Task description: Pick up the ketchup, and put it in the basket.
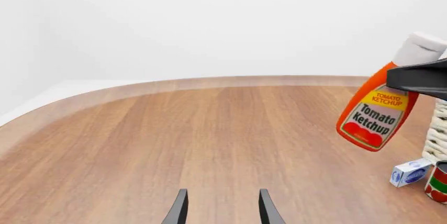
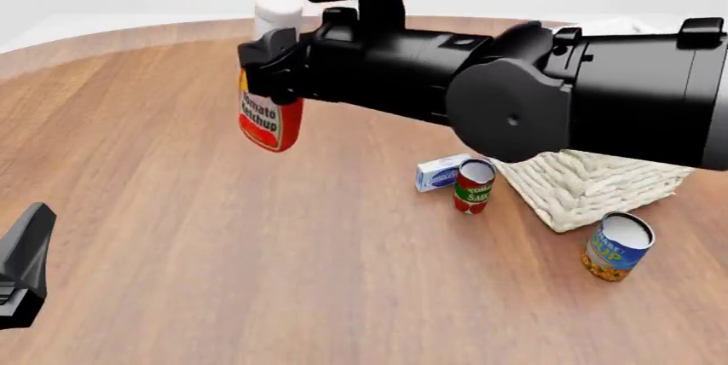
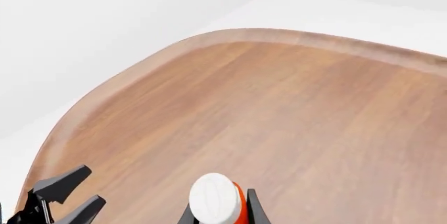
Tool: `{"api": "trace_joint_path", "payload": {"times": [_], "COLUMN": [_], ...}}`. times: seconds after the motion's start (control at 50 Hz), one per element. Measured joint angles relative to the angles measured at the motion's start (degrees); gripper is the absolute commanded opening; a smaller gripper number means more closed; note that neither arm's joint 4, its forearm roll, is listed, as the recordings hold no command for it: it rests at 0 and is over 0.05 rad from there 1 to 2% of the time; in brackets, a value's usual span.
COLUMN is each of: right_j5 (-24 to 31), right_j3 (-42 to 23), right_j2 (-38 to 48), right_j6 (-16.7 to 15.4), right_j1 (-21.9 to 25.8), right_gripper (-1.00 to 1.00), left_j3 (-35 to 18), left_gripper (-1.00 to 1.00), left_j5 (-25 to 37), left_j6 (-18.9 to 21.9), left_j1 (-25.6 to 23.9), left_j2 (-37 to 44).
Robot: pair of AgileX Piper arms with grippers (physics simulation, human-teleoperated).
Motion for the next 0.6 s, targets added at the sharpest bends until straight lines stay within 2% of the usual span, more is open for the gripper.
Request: {"api": "trace_joint_path", "payload": {"times": [0.6], "right_j5": [-1.79], "right_j3": [3.16], "right_j2": [-5.96], "right_j6": [2.56], "right_j1": [-15.31], "right_gripper": [-1.0], "left_j3": [0.0], "left_gripper": [1.0], "left_j5": [0.0], "left_j6": [0.0], "left_j1": [0.0], "left_j2": [0.0]}}
